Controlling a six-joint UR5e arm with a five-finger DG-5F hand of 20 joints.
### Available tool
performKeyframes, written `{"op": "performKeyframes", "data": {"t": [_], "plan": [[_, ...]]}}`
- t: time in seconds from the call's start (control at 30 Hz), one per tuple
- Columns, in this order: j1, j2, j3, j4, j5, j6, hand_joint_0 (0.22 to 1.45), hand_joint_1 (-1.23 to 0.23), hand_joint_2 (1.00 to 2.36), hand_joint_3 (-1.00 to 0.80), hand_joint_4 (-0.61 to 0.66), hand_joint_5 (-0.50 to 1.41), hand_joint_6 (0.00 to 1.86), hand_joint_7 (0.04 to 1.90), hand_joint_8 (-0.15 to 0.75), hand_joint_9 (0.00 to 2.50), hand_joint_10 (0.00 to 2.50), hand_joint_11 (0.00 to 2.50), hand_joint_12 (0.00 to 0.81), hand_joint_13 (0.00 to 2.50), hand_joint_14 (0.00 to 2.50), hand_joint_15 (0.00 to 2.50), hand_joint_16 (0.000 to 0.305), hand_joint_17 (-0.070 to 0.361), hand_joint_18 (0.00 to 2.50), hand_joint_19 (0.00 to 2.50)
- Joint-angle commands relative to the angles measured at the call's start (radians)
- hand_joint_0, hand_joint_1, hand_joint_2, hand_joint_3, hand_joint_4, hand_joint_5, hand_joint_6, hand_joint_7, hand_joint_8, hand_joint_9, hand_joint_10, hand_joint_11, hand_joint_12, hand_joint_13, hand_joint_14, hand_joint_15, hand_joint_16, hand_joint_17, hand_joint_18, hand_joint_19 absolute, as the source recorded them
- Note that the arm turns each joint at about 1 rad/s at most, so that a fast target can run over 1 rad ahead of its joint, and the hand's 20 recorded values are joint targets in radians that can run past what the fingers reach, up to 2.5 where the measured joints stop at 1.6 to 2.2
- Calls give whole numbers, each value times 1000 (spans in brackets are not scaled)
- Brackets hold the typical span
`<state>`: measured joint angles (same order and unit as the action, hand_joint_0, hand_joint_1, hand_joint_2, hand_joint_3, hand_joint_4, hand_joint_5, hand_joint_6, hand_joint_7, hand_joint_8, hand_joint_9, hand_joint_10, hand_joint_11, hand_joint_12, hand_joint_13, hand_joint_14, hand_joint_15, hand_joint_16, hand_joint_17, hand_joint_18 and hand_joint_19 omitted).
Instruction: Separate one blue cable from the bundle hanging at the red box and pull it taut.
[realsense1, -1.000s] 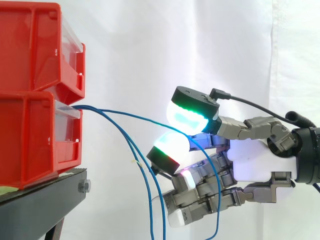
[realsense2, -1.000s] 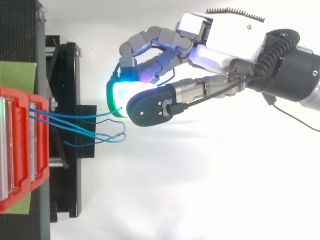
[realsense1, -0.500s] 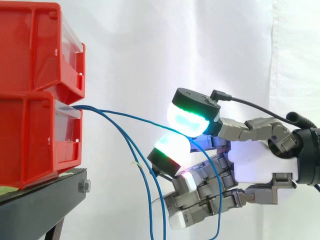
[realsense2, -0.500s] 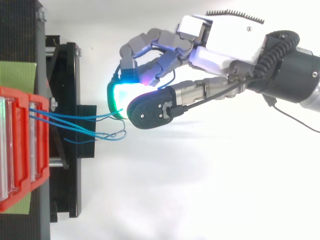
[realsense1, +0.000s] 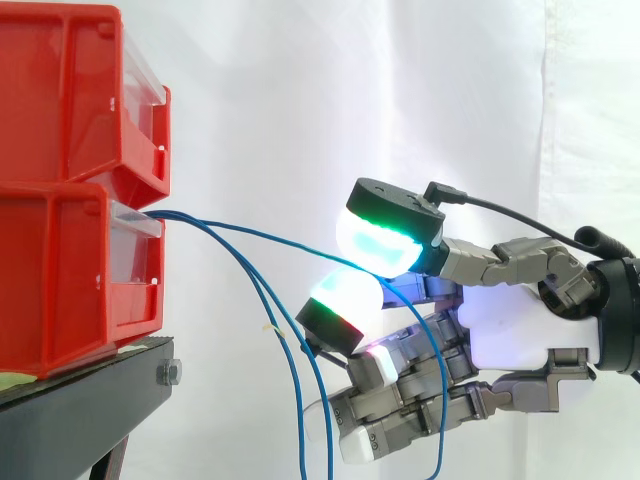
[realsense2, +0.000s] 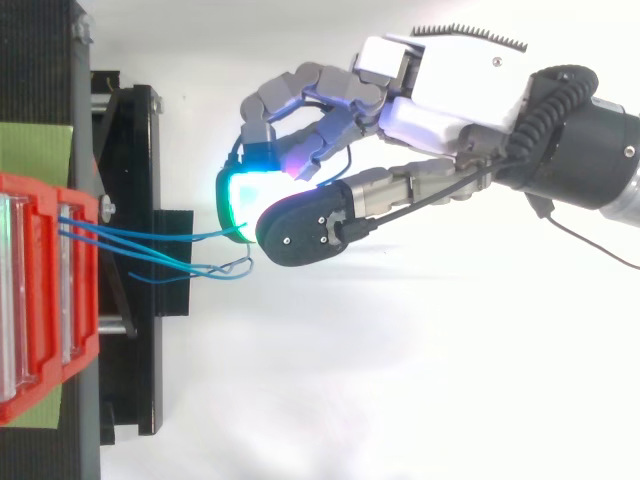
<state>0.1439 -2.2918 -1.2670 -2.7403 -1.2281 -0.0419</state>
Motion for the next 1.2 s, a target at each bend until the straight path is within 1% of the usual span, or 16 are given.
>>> {"op": "performKeyframes", "data": {"t": [0.0,0.17,0.23,0.33,0.4,0.57,0.7,0.77,0.87,0.93,1.0,1.07,1.1,1.13,1.17], "plan": [[0,0,0,-1,1,1,656,-836,1000,-500,85,-205,949,1175,253,949,20,1105,296,676,16,420,40,90,535,351],[0,0,0,-1,2,1,652,-846,1000,-500,78,-203,947,1191,250,953,20,1108,293,686,16,422,40,90,537,351],[0,0,0,-1,2,1,702,-796,1000,-500,54,-203,946,1317,255,972,21,1111,291,709,17,443,39,88,548,356],[-1,0,0,-2,2,4,723,-764,1000,-500,40,-199,952,1400,253,990,21,1130,290,735,19,460,38,86,559,378],[0,0,0,-2,2,7,727,-757,1001,-485,50,-198,955,1426,254,998,21,1131,288,739,19,460,38,86,561,376],[-1,0,0,-7,2,22,736,-743,1000,-500,15,-203,965,1401,256,1014,21,1151,290,745,19,462,36,82,562,360],[0,0,-2,-7,2,24,739,-736,1000,-500,8,-206,968,1383,239,1053,16,1394,288,788,18,499,32,72,569,349],[0,0,0,-7,1,24,740,-734,1000,-500,0,-207,969,1358,237,1038,14,1479,282,832,22,558,30,68,583,351],[0,0,0,-7,2,24,742,-736,1000,-500,2,-208,969,1348,237,1032,10,1542,283,966,27,760,28,63,619,364],[0,0,0,-7,1,24,744,-743,1000,-500,4,-209,967,1362,235,1025,7,1596,288,1049,29,966,27,60,634,375],[0,0,0,-9,-1,24,747,-745,1000,-500,6,-209,966,1370,226,1019,4,1681,289,1086,29,1099,26,58,641,393],[0,-2,0,-9,-2,24,748,-744,1000,-500,4,-209,967,1359,226,1015,2,1725,289,1098,29,1176,25,56,645,388],[-1,-2,0,-9,-2,24,748,-744,1000,-500,7,-209,967,1363,227,1003,44,1769,288,1118,26,1224,25,55,646,397],[0,-2,0,-9,-2,24,748,-743,1000,-500,8,-209,967,1364,226,949,328,1703,282,1148,24,1320,25,55,647,411],[0,-2,0,-7,-2,24,748,-742,1000,-500,10,-209,967,1363,227,934,405,1714,277,1153,24,1361,24,55,650,418]]}}
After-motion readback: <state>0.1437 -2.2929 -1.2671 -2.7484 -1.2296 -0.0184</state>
